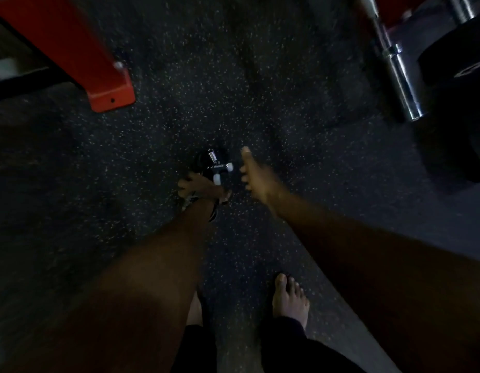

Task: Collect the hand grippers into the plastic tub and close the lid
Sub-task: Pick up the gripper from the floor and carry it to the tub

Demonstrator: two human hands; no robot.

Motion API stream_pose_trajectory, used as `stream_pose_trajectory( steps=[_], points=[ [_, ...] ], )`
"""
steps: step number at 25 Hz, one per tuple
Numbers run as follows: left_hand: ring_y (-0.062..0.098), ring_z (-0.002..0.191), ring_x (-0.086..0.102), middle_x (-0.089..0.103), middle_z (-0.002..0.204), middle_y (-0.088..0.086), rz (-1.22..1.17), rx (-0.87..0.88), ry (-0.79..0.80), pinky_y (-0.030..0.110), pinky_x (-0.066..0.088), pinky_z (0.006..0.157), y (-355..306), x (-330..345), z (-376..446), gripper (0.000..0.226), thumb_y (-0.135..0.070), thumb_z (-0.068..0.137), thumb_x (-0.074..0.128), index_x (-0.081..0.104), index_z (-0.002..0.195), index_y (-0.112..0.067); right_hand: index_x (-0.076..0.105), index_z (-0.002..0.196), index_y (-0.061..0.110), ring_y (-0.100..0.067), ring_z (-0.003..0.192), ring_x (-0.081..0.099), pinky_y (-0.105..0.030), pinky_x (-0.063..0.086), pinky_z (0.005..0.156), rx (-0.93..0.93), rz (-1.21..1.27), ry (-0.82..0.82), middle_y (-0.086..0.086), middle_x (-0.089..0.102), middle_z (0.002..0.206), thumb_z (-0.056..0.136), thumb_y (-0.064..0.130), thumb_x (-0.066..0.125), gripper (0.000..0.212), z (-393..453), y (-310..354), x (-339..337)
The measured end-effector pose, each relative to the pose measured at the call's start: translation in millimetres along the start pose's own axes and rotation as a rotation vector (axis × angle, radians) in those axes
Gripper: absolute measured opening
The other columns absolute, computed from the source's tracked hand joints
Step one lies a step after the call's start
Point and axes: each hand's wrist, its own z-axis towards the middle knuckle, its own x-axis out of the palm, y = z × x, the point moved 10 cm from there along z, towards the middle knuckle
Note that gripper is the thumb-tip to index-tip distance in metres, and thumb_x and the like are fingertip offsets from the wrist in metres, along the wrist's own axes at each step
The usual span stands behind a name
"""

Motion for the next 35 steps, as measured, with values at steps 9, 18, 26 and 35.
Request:
stream_pose_trajectory(
  steps=[9,18,26,35],
  points=[
    [0.007,0.05,0.068,0.074,0.093,0.008,-0.847,0.358,-0.116,0.027,0.055,0.043,-45,-290,-221,0.031,-0.015,0.07,0.072,0.065,0.101,-0.012,0.056,0.077,0.033,-0.02,0.084,0.05,-0.035,0.04,0.073,-0.107,0.139,-0.045,0.005,0.052,0.084,0.07,0.091,0.023,0.067,-192,174,-49],
    [0.031,0.121,0.058,0.056,0.137,0.007,-0.846,0.248,-0.625,0.035,0.045,0.092,114,-628,-545,0.087,-0.051,0.062,0.08,0.039,0.129,-0.014,0.062,0.096,0.015,-0.02,0.082,0.058,-0.033,0.046,0.076,-0.506,0.139,0.239,-0.015,0.067,0.1,0.1,0.06,0.027,0.057,-536,477,-28],
    [0.034,0.114,0.061,0.063,0.125,0.01,-0.983,0.012,-1.228,0.034,0.044,0.081,355,-746,-828,0.081,-0.049,0.063,0.083,0.042,0.124,-0.016,0.06,0.119,0.008,-0.024,0.09,0.062,-0.027,0.041,0.064,-0.863,-0.065,0.656,-0.018,0.066,0.116,0.099,0.062,0.027,0.066,-846,566,114],
    [0.038,0.113,0.061,0.061,0.124,0.015,-1.06,-0.452,-1.384,0.044,0.051,0.089,598,-617,-974,0.078,-0.046,0.062,0.081,0.041,0.119,-0.012,0.057,0.127,0.008,-0.035,0.112,0.063,-0.038,0.049,0.081,-0.928,-0.36,1.02,-0.022,0.063,0.13,0.097,0.066,0.026,0.072,-1044,418,298]
  ],
)
